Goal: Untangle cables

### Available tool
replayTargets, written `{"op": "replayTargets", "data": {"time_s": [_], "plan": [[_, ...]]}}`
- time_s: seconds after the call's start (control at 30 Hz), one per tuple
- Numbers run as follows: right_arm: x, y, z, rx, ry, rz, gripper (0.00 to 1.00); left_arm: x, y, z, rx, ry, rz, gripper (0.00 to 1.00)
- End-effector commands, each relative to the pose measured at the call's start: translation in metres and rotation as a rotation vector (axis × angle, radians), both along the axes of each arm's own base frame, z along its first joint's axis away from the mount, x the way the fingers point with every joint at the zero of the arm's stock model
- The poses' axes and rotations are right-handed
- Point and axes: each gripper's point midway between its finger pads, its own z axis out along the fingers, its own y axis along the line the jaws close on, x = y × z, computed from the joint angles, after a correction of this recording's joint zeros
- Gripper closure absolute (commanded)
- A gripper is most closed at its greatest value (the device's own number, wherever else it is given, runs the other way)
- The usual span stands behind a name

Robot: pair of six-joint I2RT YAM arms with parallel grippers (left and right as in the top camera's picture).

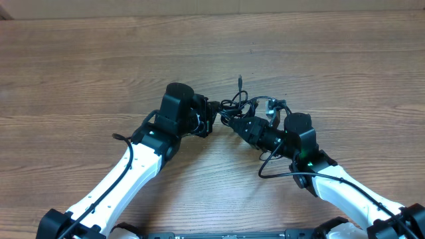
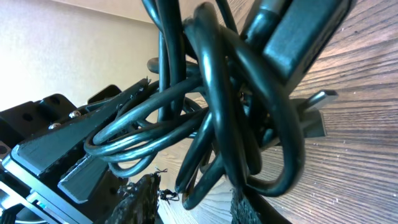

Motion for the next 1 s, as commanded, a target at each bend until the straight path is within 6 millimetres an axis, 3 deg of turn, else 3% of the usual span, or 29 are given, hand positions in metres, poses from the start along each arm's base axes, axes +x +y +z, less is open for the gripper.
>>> {"op": "replayTargets", "data": {"time_s": [0.0, 0.33, 0.53, 0.67, 0.97], "plan": [[0.0083, -0.0033, 0.0052, -0.008, -0.026, -0.040, 0.63, -0.0070, -0.0114, 0.0107, -0.032, -0.018, -0.071, 0.96], [0.0112, -0.0057, 0.0043, -0.016, -0.029, -0.061, 0.65, -0.0110, -0.0163, 0.0126, -0.054, -0.011, -0.102, 0.96], [0.0101, -0.0065, 0.0008, -0.024, -0.014, -0.063, 0.76, -0.0123, -0.0176, 0.0130, -0.060, -0.008, -0.111, 0.96], [0.0090, -0.0073, -0.0028, -0.032, 0.001, -0.064, 0.96, -0.0129, -0.0183, 0.0132, -0.063, -0.007, -0.115, 0.96], [0.0079, -0.0065, -0.0026, -0.029, 0.002, -0.057, 0.96, -0.0111, -0.0163, 0.0126, -0.055, -0.010, -0.102, 0.96]]}}
